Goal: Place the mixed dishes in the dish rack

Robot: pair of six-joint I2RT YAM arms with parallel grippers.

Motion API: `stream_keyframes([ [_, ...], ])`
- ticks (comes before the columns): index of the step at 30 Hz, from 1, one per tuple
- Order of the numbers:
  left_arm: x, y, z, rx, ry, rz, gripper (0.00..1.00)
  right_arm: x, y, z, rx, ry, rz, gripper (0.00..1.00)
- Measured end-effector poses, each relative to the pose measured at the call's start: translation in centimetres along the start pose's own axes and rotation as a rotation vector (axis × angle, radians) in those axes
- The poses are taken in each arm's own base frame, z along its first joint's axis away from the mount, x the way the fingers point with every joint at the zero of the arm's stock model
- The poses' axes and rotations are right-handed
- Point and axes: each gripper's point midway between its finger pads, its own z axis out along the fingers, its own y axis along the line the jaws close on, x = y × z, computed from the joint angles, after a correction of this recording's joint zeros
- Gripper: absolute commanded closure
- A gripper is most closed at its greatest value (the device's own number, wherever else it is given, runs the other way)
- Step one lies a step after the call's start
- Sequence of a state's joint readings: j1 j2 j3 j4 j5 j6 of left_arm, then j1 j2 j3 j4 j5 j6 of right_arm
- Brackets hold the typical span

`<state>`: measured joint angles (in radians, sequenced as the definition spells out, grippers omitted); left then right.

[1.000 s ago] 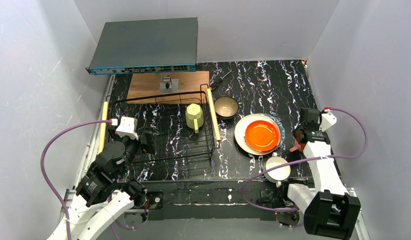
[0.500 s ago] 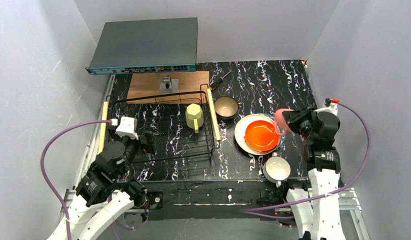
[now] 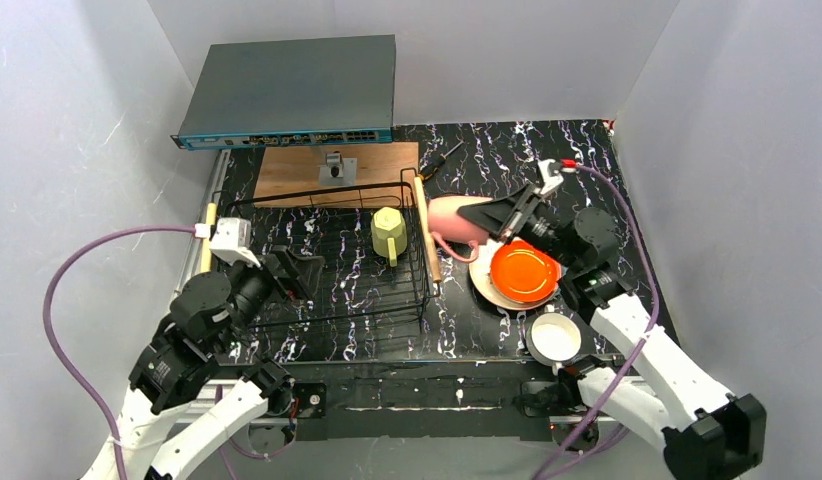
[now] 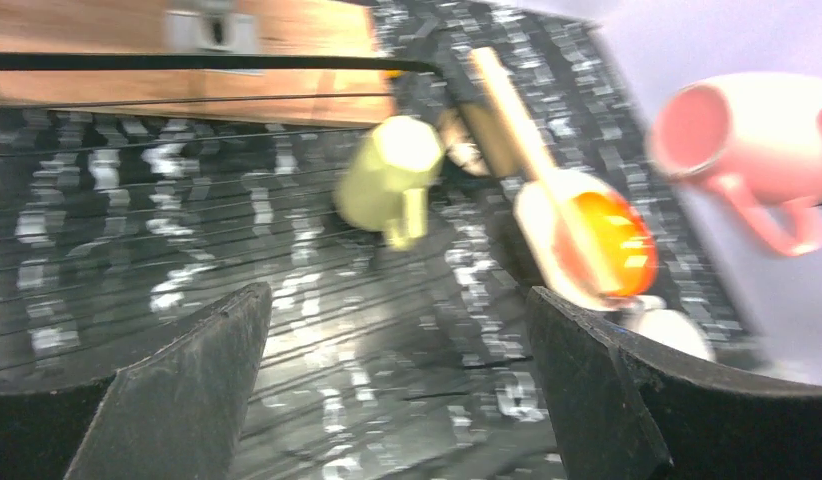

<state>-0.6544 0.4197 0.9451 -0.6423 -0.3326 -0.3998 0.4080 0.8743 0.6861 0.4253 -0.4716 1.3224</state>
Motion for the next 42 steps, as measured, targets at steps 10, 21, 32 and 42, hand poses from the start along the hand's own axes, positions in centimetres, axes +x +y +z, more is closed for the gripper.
stream_keyframes([
  [10, -2.1, -13.0, 0.3, 0.535, 0.136, -0.516, 0.02, 6.2, 6.9, 4.3, -0.273, 0.13, -0.037, 0.99],
  [21, 0.0, -17.5, 2.4, 0.769, 0.287, -0.812, 0.09, 7.7, 5.6, 6.7, -0.235, 0.095, 0.016, 0.99],
  [32, -1.0, -18.0, 2.2, 0.813, 0.257, -0.833, 0.54, 9.4, 6.4, 6.7, -0.25, 0.101, 0.025, 0.99],
  [42, 0.1, -17.5, 2.5, 0.78, 0.276, -0.824, 0.61, 10.0, 6.4, 7.2, -0.207, 0.049, 0.033, 0.99],
])
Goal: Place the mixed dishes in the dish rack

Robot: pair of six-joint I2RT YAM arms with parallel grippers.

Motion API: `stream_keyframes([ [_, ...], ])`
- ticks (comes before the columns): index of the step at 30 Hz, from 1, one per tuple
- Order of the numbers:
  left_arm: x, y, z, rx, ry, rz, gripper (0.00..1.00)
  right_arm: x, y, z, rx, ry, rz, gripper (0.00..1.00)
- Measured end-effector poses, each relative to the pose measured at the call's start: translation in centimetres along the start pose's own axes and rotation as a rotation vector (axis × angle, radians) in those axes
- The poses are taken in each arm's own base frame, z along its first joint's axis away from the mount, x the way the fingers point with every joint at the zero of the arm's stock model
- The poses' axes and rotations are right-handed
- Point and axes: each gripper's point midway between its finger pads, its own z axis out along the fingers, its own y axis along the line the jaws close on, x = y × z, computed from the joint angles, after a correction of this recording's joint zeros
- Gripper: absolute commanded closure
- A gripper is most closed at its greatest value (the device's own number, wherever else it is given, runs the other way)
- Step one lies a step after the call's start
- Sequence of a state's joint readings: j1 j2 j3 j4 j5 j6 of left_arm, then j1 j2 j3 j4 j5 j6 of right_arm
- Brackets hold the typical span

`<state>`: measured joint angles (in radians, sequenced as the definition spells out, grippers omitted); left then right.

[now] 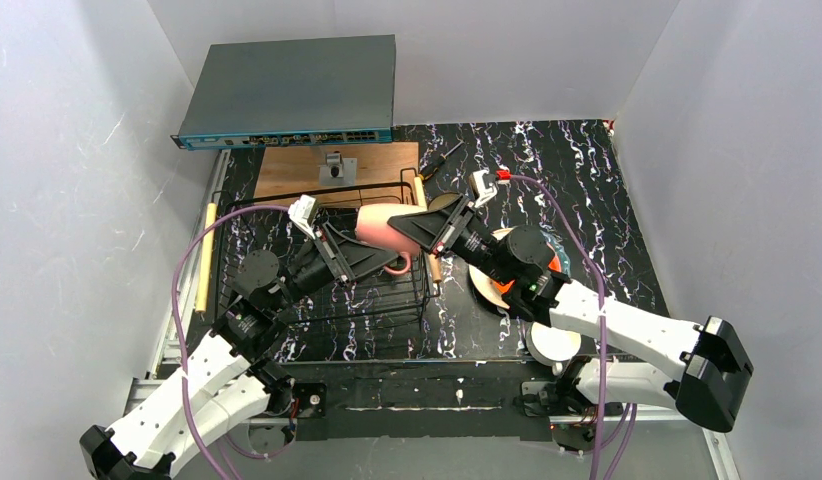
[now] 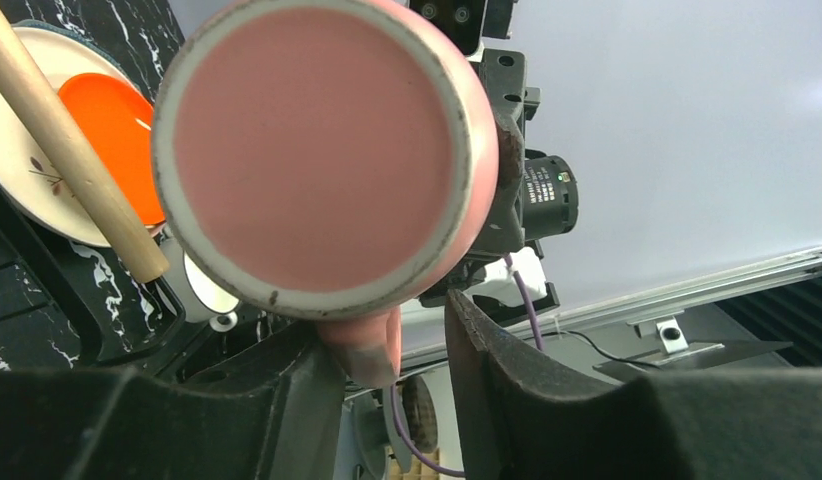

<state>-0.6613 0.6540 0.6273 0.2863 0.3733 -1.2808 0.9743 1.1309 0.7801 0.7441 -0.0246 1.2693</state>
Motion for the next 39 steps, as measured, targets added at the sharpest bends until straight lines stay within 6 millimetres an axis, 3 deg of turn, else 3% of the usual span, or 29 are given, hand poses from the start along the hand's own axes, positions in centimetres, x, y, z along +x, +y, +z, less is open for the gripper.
stream_keyframes([
  [7, 0.1, 0.5, 0.0, -0.017, 0.005, 0.012, 0.73, 0.2, -0.2, 0.3, 0.04, 0.002, -0.001, 0.99],
  [11, 0.3, 1.1, -0.1, -0.042, 0.009, 0.013, 1.0, 0.6, -0.2, 0.3, 0.045, 0.017, -0.003, 0.99],
  [15, 0.3, 1.4, -0.4, -0.067, 0.004, -0.018, 1.0, 1.2, 0.1, 0.1, 0.032, 0.045, -0.031, 0.98],
  [17, 0.5, 1.6, -0.7, -0.077, 0.004, -0.015, 1.0, 1.5, 0.0, -0.1, 0.032, 0.056, -0.032, 0.86],
  [25, 0.6, 3.6, -1.5, -0.194, 0.01, 0.07, 1.0, 1.9, -1.5, -2.5, 0.103, 0.058, -0.053, 0.06],
  [27, 0.2, 4.0, -1.9, -0.238, -0.004, 0.101, 1.0, 1.5, -1.2, -3.3, 0.122, 0.044, -0.078, 0.02],
  [32, -0.9, 4.1, -3.1, -0.317, -0.043, 0.192, 1.0, 0.7, -1.8, -4.7, 0.203, 0.029, -0.146, 0.02],
  [39, -2.7, 4.0, -4.7, -0.432, -0.06, 0.37, 1.0, 1.2, -6.0, -7.2, 0.414, 0.094, -0.244, 0.02],
])
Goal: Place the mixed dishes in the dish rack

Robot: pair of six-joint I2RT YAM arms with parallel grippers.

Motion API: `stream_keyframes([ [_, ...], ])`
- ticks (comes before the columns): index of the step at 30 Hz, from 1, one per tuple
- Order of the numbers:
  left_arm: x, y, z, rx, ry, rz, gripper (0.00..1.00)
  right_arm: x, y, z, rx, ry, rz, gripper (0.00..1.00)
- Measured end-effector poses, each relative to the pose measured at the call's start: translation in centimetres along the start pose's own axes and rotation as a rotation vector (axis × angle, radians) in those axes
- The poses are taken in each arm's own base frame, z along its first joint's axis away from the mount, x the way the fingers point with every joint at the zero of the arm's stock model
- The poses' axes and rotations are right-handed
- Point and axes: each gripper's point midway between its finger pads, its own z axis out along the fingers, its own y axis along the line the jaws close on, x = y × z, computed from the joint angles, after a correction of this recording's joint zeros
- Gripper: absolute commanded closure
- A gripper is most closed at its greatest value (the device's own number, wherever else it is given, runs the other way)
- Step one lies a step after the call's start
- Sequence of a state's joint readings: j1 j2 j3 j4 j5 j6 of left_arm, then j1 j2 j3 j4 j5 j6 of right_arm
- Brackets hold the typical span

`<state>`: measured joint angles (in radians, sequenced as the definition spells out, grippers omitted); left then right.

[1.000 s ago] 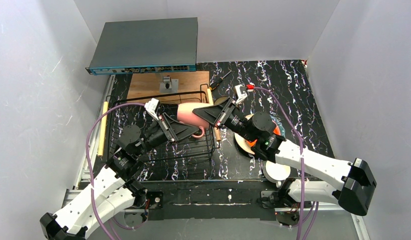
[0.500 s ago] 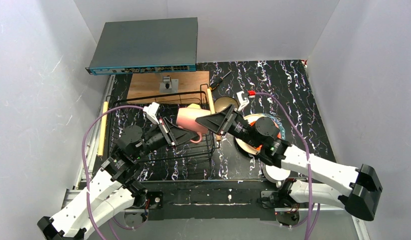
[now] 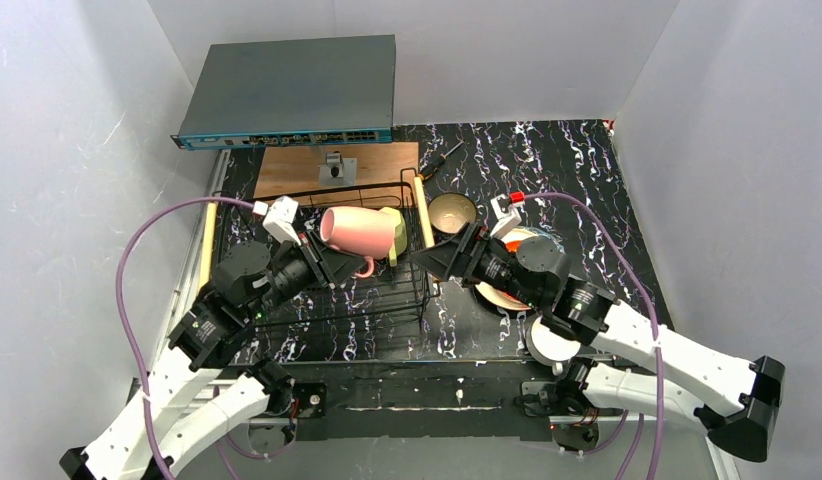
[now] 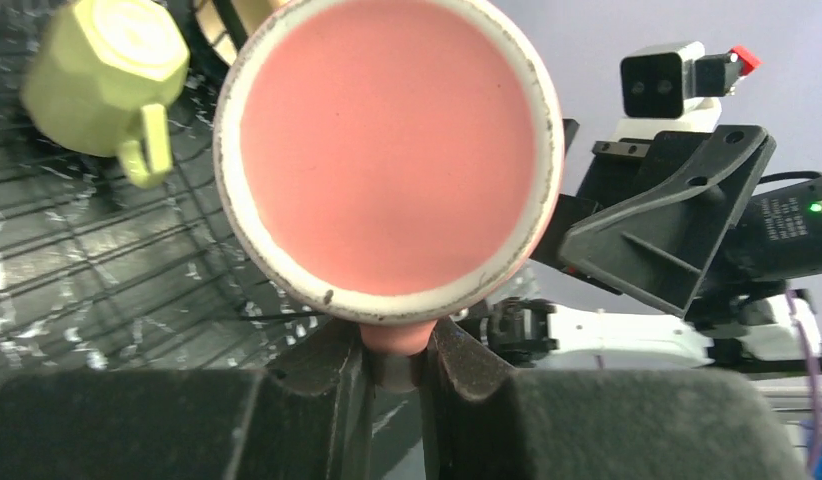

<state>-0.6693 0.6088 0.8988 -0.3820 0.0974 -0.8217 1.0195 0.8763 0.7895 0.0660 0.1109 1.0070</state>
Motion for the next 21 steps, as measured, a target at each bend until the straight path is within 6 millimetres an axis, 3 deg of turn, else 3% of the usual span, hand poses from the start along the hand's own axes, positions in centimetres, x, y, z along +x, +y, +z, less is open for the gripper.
stream_keyframes([
  [5, -0.5, 1.8, -0.4, -0.114, 0.03, 0.161, 1.0, 0.3, -2.4, -2.7, 0.102, 0.014, -0.068, 0.02],
  [11, 1.8, 5.5, 1.2, -0.224, 0.214, 0.366, 1.0, -3.1, -3.6, -7.9, 0.171, -0.143, -0.133, 0.02],
  [16, 3.5, 9.2, 2.9, -0.375, 0.336, 0.386, 1.0, -5.8, -5.1, -11.7, 0.239, -0.291, -0.176, 0.02],
  [21, 4.8, 11.6, 4.5, -0.502, 0.388, 0.305, 1.0, -7.3, -6.3, -13.6, 0.296, -0.377, -0.197, 0.02],
])
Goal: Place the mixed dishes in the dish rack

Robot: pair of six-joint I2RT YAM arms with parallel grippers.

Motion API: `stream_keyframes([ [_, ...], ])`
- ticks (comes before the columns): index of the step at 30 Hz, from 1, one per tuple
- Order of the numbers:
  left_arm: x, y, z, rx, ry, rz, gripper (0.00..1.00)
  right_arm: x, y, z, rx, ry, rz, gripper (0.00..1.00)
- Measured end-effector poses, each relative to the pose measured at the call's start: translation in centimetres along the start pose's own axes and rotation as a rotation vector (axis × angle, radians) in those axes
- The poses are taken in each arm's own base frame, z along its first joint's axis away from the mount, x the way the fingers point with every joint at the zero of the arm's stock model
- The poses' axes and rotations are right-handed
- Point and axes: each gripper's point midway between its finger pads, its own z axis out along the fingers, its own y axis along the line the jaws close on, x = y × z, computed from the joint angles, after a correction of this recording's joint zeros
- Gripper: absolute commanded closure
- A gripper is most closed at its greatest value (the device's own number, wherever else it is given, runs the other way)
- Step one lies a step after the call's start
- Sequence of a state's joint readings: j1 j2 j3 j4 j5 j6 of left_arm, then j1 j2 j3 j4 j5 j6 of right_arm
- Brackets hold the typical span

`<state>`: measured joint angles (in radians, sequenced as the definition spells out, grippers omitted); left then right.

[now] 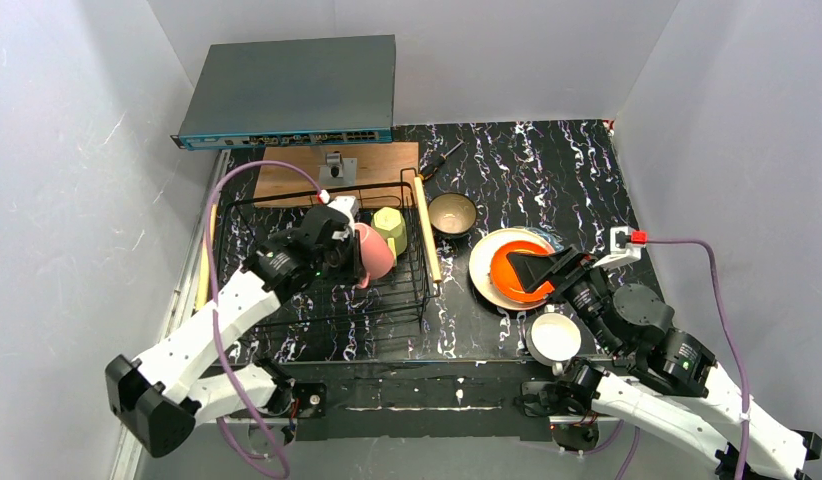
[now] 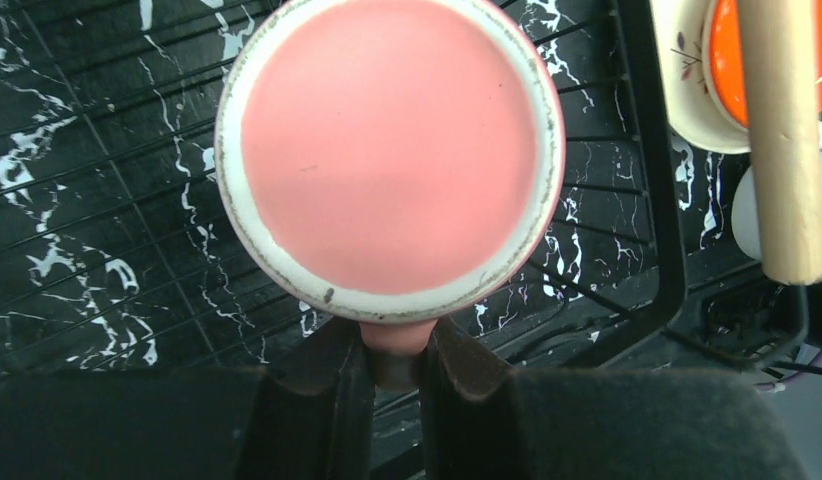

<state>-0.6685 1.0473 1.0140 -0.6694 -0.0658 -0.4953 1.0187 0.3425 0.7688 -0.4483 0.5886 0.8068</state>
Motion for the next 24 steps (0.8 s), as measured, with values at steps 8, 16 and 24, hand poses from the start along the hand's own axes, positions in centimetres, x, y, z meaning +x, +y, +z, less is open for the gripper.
stream_keyframes([
  [8, 0.5, -1.0, 3.0, 0.003, 0.065, 0.022, 1.0, 0.3, -1.1, 0.5, 0.059, 0.001, -0.037, 0.02],
  [16, 1.3, -2.0, 4.2, 0.03, 0.086, 0.125, 1.0, 0.5, -1.3, 0.6, 0.07, 0.005, -0.042, 0.02],
  [24, 3.6, -1.6, 6.5, -0.004, 0.13, 0.192, 1.0, 0.7, -1.4, 0.8, 0.077, 0.012, -0.048, 0.02],
])
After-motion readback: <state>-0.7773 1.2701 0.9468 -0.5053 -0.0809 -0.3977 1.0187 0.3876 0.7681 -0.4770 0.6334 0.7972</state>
